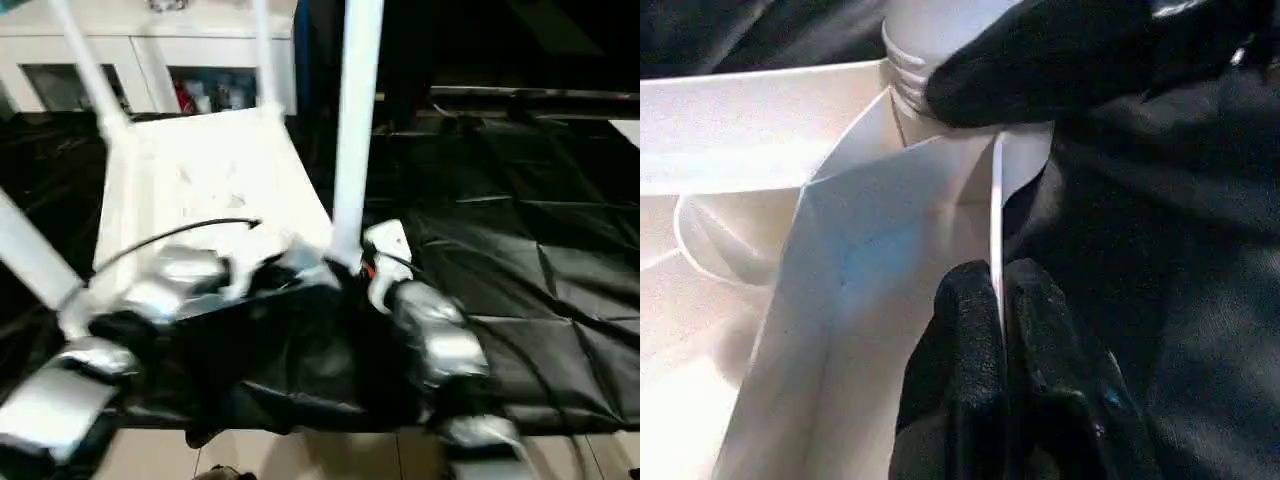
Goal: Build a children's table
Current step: Rotate leg to tighten
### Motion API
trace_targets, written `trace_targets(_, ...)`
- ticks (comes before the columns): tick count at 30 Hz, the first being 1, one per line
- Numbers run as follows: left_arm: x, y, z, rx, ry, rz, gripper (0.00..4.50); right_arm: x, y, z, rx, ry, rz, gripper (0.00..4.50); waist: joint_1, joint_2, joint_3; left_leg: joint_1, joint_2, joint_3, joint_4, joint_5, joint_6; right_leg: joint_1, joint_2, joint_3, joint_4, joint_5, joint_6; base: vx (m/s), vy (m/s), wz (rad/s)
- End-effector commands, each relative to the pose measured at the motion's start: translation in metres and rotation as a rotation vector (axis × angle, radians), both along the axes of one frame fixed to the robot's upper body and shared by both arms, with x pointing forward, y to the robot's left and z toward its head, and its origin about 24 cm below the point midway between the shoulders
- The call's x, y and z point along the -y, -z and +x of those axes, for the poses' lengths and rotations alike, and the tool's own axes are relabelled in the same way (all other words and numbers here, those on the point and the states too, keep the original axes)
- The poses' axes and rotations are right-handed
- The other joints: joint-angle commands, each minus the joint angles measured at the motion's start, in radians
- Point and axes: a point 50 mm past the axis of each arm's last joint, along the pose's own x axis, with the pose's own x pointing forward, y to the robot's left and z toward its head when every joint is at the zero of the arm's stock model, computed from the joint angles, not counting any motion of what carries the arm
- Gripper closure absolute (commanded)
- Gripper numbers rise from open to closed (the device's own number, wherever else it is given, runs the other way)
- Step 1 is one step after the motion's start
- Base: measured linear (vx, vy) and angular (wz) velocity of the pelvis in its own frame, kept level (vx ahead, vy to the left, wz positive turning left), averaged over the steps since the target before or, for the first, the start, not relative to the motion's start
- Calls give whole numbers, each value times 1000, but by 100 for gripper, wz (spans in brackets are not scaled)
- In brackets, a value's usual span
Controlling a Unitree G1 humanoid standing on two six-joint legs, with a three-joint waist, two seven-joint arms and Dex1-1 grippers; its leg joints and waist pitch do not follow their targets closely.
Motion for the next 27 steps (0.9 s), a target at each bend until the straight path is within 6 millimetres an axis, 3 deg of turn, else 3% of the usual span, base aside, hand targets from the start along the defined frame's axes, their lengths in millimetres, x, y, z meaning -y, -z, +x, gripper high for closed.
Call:
trace_targets(1,33,-3,-7,15,65,-44,450,-37,18,-12,-78,-130,21,171,-9,-6,-46,40,61,-47,-95,-437,-56,5,-69,38,-100,-307,-184,0,0,0)
trace_targets(2,33,-3,-7,15,67,-44,450,-38,17,-12,-72,-133,30,136,-7,1,-49,40,61,-47,-94,-421,-44,7,-71,39,-98,-289,-185,0,0,0)
trace_targets(3,33,-4,-7,17,79,-46,450,-39,13,-11,-53,-146,46,101,-8,0,-49,39,61,-46,-94,-411,-37,7,-70,40,-99,-277,-186,0,0,0)
trace_targets(8,23,-5,-8,16,145,-41,450,-33,5,-16,7,-293,-5,56,-2,-1,-56,30,62,-41,-88,-324,8,19,-67,36,-88,-164,-207,0,0,0)
trace_targets(11,7,-4,-13,-24,249,-54,450,-19,-3,-23,34,-474,-64,56,7,-4,-59,23,62,-39,-81,-260,43,29,-67,33,-82,-100,-212,0,0,0)
trace_targets(15,-12,-5,-16,-60,324,-44,450,-3,-15,-25,43,-552,-62,56,14,-10,-70,16,61,-34,-64,-150,110,32,-67,28,-61,43,-256,0,0,0)
trace_targets(16,-17,-5,-17,-78,345,-47,450,2,-17,-26,37,-576,-63,56,16,-9,-71,15,63,-33,-61,-128,130,29,-67,27,-57,73,-266,0,0,0)
trace_targets(17,-20,-5,-18,-86,354,-48,450,4,-18,-26,34,-586,-64,56,17,-17,-71,16,63,-31,-60,-122,138,28,-66,26,-56,80,-271,0,0,0)
trace_targets(18,-23,-5,-19,-98,366,-48,450,8,-19,-27,28,-606,-65,56,22,-11,-71,15,66,-31,-58,-118,148,24,-67,25,-54,75,-278,0,0,0)
trace_targets(20,-30,-5,-20,-114,389,-45,450,16,-21,-28,10,-646,-78,56,28,-15,-66,20,71,-31,-64,-159,132,18,-66,25,-60,2,-279,0,0,0)
trace_targets(21,-33,-5,-21,-119,394,-44,450,18,-21,-29,3,-659,-85,56,34,-11,-65,21,74,-33,-67,-181,116,18,-66,25,-61,-36,-276,0,0,0)
trace_targets(22,-33,-5,-21,-119,394,-44,450,18,-21,-29,3,-659,-85,56,34,-11,-65,21,74,-33,-67,-181,116,18,-66,25,-61,-36,-276,0,0,0)
trace_targets(24,-41,-6,-23,-135,405,-51,450,26,-25,-28,-13,-691,-90,56,33,-17,-61,22,75,-34,-74,-213,84,16,-67,27,-63,-81,-267,0,0,0)
trace_targets(27,-44,-6,-24,-144,416,-59,450,28,-28,-27,-22,-715,-88,56,32,-18,-61,21,73,-33,-74,-214,73,18,-71,29,-63,-86,-264,0,0,0)
